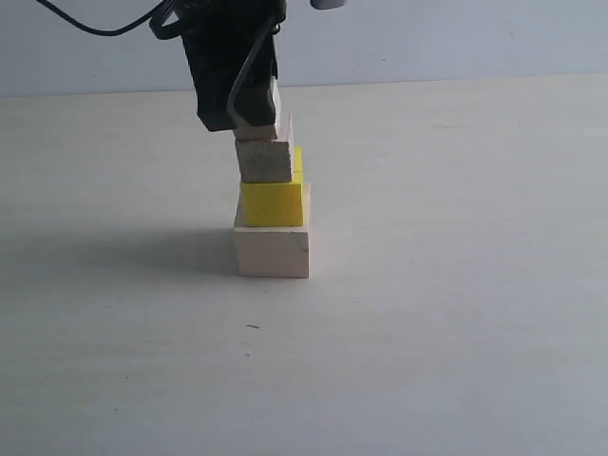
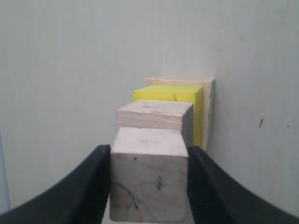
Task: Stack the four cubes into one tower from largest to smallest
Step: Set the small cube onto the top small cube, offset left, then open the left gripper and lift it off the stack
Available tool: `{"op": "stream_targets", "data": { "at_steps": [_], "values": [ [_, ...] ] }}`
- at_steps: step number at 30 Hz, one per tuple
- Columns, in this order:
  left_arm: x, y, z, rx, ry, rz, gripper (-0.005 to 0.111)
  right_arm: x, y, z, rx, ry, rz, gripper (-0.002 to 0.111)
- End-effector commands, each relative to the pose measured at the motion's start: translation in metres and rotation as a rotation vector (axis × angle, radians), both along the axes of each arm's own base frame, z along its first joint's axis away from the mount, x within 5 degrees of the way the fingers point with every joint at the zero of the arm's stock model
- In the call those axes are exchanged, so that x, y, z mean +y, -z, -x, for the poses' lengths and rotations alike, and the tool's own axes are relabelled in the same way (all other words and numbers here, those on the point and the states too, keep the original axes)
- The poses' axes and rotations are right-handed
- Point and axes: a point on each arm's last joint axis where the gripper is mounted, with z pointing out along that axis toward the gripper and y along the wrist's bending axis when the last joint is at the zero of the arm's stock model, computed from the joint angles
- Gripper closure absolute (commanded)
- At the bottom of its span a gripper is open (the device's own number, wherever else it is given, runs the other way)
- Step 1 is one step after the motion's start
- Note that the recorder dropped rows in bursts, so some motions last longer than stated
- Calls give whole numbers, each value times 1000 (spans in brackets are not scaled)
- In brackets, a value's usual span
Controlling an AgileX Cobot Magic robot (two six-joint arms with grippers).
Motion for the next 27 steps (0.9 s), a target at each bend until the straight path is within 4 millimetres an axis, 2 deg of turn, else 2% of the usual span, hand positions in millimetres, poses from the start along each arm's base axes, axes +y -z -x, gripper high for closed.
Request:
{"op": "stream_targets", "data": {
  "at_steps": [1,3,10,16,25,27],
  "values": [
    [-1,5,1,20,2,-3,51,0,1,0,1,-5,13,108],
    [-1,5,1,19,2,-3,47,0,1,0,3,-6,15,108],
    [0,1,-1,-22,1,-2,47,-1,2,1,7,-5,16,108],
    [4,-11,4,-38,-7,14,47,-1,2,1,6,-7,17,108],
    [20,-47,22,-65,-116,105,49,0,1,0,4,-6,16,108],
    [25,-58,28,-80,-132,132,58,0,1,0,4,-6,16,108]
  ]
}}
